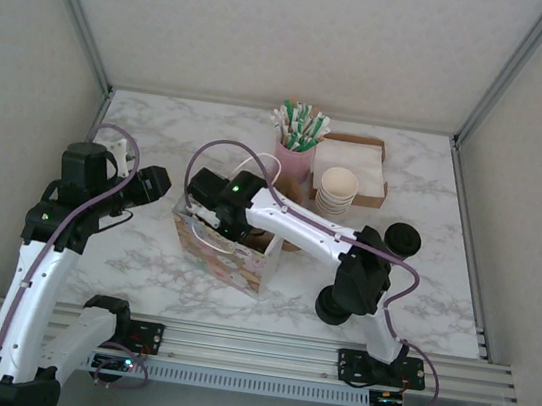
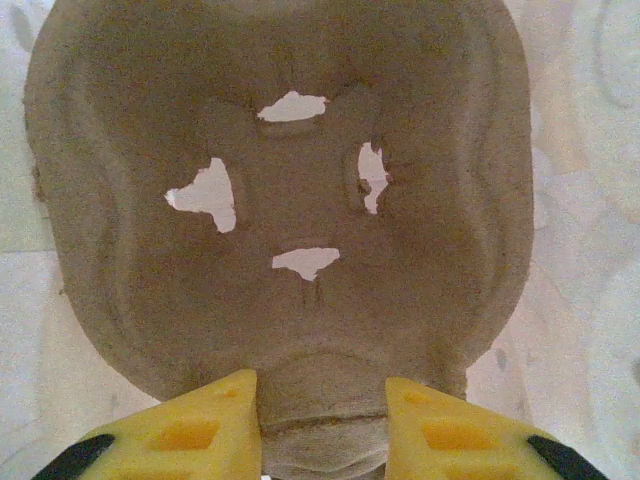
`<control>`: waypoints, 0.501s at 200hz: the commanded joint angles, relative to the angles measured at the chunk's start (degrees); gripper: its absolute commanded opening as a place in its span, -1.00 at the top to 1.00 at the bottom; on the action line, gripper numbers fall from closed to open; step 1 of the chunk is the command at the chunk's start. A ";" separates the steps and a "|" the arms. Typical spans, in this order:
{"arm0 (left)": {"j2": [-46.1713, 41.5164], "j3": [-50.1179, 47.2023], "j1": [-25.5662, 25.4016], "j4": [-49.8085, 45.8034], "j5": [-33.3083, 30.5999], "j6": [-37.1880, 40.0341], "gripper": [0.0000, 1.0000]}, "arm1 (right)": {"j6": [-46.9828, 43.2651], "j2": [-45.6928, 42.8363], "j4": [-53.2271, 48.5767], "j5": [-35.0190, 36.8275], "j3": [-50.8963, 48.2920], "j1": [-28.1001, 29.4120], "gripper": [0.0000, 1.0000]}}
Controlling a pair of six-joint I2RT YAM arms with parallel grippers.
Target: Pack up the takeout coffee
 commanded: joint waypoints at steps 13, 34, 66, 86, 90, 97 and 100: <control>0.08 -0.40 -0.33 1.29 0.54 -0.75 -0.05 | -0.63 0.71 1.51 -0.83 -2.80 0.83 0.36; 0.17 -0.58 -0.33 1.44 0.77 -0.86 -0.05 | -0.44 0.89 2.40 -0.79 -3.69 0.82 0.36; 0.17 -0.49 -0.34 1.45 0.85 -0.95 -0.06 | 0.17 0.63 4.81 -0.40 -6.09 0.81 0.32; 0.08 -0.49 -0.32 1.41 0.80 -0.91 -0.06 | 0.51 0.45 6.20 0.05 -7.69 0.77 0.29; 0.08 -0.48 -0.33 1.42 0.83 -0.97 -0.06 | 0.53 0.38 6.54 0.04 -8.01 0.77 0.27; 0.08 -0.45 -0.33 1.29 0.95 -0.94 -0.06 | 0.53 0.24 7.07 -0.04 -8.71 0.78 0.24; 0.08 -0.53 -0.32 1.30 0.90 -0.91 -0.05 | 0.53 0.12 7.30 0.00 -8.94 0.81 0.24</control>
